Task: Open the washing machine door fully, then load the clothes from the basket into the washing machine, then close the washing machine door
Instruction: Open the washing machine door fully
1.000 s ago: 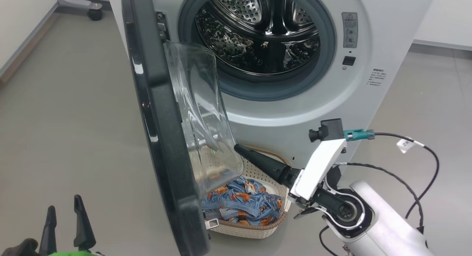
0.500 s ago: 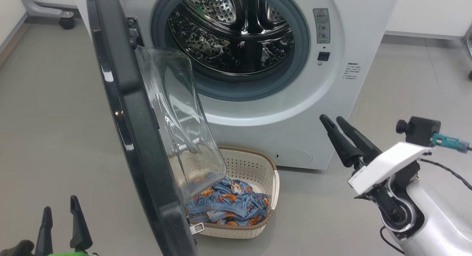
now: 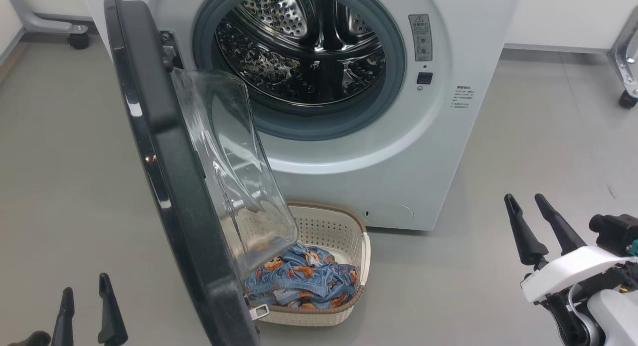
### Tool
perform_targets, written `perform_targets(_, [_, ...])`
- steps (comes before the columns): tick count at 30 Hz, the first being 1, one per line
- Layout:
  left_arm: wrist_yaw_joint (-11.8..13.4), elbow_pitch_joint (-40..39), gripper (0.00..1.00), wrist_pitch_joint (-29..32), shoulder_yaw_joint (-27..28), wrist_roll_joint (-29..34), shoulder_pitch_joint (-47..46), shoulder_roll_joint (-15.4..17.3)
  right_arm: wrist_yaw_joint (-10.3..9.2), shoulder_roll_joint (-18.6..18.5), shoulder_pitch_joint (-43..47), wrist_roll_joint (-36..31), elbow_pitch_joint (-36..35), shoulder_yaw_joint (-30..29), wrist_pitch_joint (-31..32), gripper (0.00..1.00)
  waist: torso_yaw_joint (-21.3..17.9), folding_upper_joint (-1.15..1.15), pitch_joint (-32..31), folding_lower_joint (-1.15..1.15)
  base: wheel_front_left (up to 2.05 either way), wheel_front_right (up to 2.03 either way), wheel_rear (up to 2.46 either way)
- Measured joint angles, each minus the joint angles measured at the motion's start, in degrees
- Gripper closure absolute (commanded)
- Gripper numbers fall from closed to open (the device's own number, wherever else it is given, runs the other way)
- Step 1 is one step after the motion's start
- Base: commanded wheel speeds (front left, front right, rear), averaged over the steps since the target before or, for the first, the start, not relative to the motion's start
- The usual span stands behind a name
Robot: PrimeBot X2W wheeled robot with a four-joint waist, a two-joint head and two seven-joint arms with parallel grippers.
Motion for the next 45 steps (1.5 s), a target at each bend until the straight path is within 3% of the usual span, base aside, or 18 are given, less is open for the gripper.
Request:
perform_targets(4, [-0.01,0.01,0.00,0.00,-0.02,0.00,0.01,0.00,-1.33,0.12,1.28,-4.27,1.47,-2.22,0.63,0.00,-0.20,0.00,-0.14,0.00,0.00,0.00,0.00])
perform_targets(8, [-0.01,0.01,0.00,0.00,0.04,-0.01,0.25,0.00,-3.13,2.04,2.05,-9.18,0.31,-8.95,1.13,0.00,-0.48,0.00,-0.24,0.00,0.00,0.00,0.00])
perform_targets(19, [-0.07,0.01,0.00,0.00,0.03,-0.01,0.58,0.00,-5.55,6.79,8.89,-18.17,-2.15,-18.42,1.13,0.00,-0.96,0.00,-0.44,0.00,0.00,0.00,0.00])
perform_targets(28, [-0.14,0.00,0.00,0.00,0.00,-0.01,0.79,0.00,-5.43,9.24,12.56,-25.54,-2.96,-21.74,1.13,0.00,-1.26,0.00,-0.56,0.00,0.00,0.00,0.00])
perform_targets(45, [-0.51,0.02,0.00,0.00,-0.43,-0.01,0.84,0.00,-3.64,13.56,14.57,-30.44,-3.39,-26.77,1.13,0.00,-1.13,0.00,-0.43,0.00,0.00,0.00,0.00])
